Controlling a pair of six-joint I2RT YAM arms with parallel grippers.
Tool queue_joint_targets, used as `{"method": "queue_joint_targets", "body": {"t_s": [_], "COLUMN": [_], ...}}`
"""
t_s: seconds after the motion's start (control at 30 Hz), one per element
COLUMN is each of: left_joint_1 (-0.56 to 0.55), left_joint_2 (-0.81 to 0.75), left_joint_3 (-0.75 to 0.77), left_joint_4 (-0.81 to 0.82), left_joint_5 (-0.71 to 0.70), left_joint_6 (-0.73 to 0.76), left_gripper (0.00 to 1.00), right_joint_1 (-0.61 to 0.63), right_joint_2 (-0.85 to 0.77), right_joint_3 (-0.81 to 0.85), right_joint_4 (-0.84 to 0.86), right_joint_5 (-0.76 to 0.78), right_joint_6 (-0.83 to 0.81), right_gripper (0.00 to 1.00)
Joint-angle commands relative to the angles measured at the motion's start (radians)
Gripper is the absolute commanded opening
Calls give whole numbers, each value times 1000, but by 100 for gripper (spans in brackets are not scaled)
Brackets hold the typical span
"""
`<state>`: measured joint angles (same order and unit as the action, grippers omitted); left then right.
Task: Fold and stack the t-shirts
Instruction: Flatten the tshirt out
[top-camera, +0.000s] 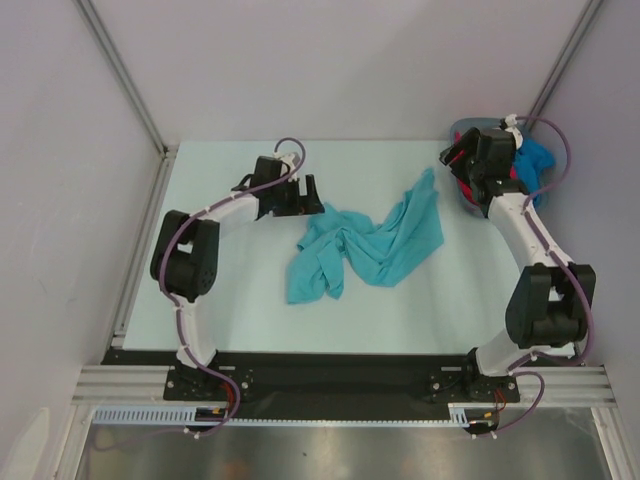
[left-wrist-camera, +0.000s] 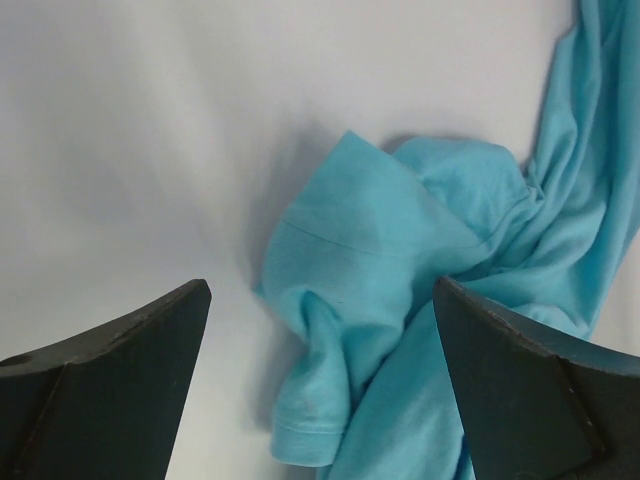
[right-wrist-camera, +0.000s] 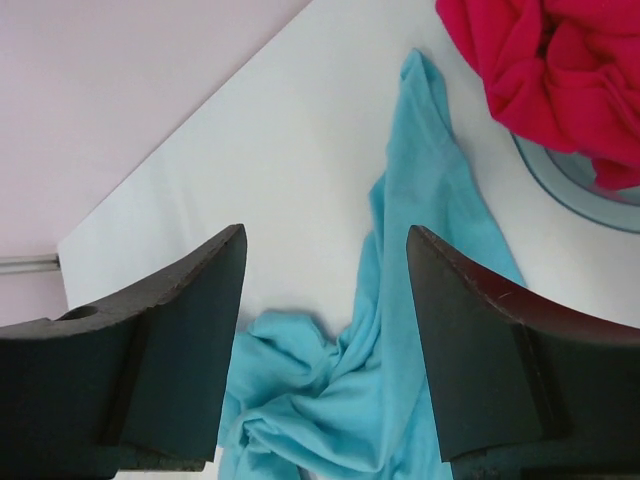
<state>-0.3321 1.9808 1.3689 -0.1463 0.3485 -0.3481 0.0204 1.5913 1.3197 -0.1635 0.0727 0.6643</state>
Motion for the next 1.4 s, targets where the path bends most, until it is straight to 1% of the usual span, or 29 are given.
{"method": "queue_joint_targets", "body": {"t_s": [0.0,0.17,0.3,0.43,0.53,0.57,0.63,0.67,0.7,0.73,0.77,0.8,0.83,0.87,0.97,1.0,1.03,1.1,1.2,1.37], "left_joint_1": [27,15,-15,-38,-48,-53,-54,-54,-54,-54,-54,-54,-54,-54,-54,-54,-54,-54,-54,-51], "left_joint_2": [41,102,138,157,161,161,161,158,153,148,144,136,132,122,89,76,73,67,66,58], "left_joint_3": [42,87,107,130,142,142,142,144,145,145,148,153,163,164,174,180,200,225,294,462], "left_joint_4": [-19,-29,-42,-45,-47,-49,-58,-64,-74,-96,-108,-142,-157,-165,-194,-212,-222,-252,-300,-367], "left_joint_5": [33,90,79,92,101,102,98,72,48,21,-43,-77,-110,-179,-278,-333,-345,-429,-488,-620], "left_joint_6": [23,-17,-17,-26,-32,-32,-28,-23,-19,-5,3,9,24,30,55,63,83,101,139,221], "left_gripper": [100,100,100,100,95,86,74,57,45,24,11,1,0,0,0,1,0,0,0,0], "right_joint_1": [9,9,12,19,23,26,27,29,32,32,35,39,41,44,52,56,58,62,75,84], "right_joint_2": [-85,-152,-204,-217,-214,-212,-208,-208,-208,-209,-212,-212,-212,-214,-218,-218,-220,-221,-226,-232], "right_joint_3": [-43,-50,-50,-40,-43,-48,-53,-57,-60,-65,-69,-80,-83,-88,-109,-117,-122,-128,-143,-177], "right_joint_4": [47,30,27,18,16,16,19,19,21,24,28,32,36,38,47,51,50,51,56,62], "right_joint_5": [29,27,26,29,35,33,36,38,39,41,41,42,44,44,41,42,44,42,42,36], "right_joint_6": [8,3,8,1,1,3,3,0,3,3,3,4,3,3,4,6,6,6,1,0], "right_gripper": [69,69,68,68,67,66,64,61,59,57,56,54,53,51,49,49,48,47,46,46]}}
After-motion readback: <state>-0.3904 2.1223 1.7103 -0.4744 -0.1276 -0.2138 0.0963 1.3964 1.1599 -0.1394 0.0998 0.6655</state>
